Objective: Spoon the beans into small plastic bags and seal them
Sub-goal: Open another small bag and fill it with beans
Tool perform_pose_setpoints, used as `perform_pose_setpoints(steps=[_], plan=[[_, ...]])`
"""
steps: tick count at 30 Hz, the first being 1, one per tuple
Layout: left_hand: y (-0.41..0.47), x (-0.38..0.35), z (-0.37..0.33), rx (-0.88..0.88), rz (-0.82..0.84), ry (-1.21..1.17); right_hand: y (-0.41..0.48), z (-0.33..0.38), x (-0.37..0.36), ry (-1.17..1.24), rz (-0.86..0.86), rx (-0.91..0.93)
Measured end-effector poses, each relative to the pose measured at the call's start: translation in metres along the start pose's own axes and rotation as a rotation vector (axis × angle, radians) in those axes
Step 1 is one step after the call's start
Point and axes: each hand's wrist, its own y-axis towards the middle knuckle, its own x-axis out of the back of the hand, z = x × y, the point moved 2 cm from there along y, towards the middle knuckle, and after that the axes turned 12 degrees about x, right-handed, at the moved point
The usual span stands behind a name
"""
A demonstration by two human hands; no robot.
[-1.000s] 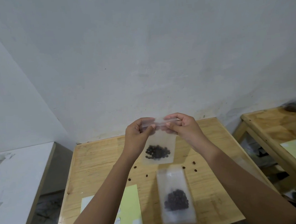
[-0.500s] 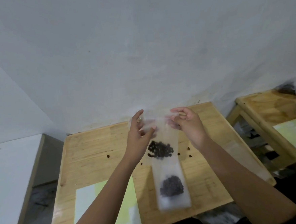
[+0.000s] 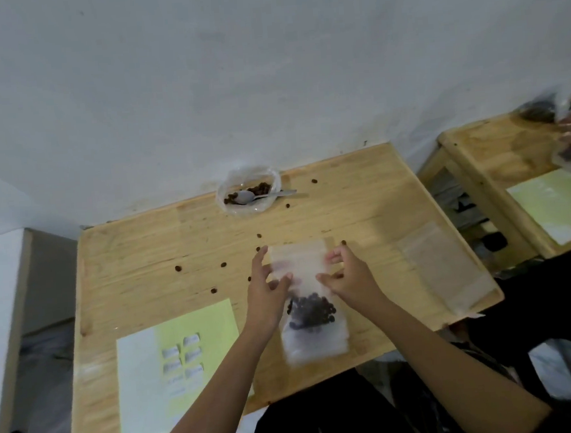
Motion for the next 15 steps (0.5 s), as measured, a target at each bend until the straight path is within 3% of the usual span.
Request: perform_pose_setpoints(steps=[10,15], plan=[[0.002,0.008,0.025,0.044,-0.06,0.138,-0.004,-0.011,-0.011,-0.067,0.161,0.013],[0.006,0.008,0.024,0.008,-0.149,0.294,0.0,-0.014,-0.009,-0.229,0.214,0.127]])
